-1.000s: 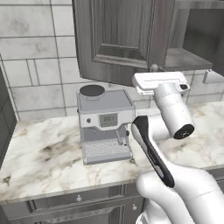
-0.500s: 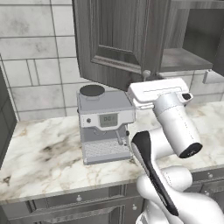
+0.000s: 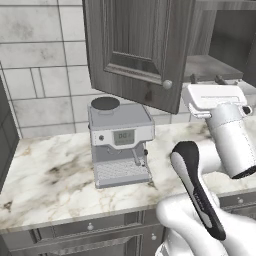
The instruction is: Get the candle and the liquor from the cabinet and move them to the dining counter.
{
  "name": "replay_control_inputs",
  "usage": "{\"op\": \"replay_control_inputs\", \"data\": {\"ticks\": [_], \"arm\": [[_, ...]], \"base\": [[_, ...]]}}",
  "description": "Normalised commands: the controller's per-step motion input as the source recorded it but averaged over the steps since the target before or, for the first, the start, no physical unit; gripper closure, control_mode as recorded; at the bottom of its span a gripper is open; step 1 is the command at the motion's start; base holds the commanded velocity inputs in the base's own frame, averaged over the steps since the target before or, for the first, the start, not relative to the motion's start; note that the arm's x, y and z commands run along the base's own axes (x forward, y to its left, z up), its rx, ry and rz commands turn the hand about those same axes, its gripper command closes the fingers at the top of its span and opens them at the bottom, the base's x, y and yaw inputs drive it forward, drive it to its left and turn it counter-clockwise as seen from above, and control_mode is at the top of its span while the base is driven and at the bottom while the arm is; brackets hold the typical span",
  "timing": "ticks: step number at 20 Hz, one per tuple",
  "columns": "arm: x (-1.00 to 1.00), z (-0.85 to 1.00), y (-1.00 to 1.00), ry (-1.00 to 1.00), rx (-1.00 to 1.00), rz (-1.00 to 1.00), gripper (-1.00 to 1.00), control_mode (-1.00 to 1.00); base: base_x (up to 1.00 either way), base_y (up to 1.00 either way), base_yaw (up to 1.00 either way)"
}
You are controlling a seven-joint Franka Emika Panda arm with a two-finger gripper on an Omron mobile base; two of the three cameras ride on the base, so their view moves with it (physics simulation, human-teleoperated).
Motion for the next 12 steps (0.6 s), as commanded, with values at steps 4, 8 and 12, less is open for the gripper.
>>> {"op": "replay_control_inputs", "data": {"ticks": [4, 8, 12], "arm": [[-0.24, 0.03, -0.49, 0.12, 0.21, 0.02, -1.0, -1.0], [-0.01, 0.03, -0.32, 0.3, 0.24, 0.1, -1.0, -1.0], [0.04, -0.01, -0.22, 0.35, 0.2, 0.16, -1.0, -1.0]], "base": [[0.0, 0.0, 0.0], [0.0, 0.0, 0.0], [0.0, 0.0, 0.0]]}}
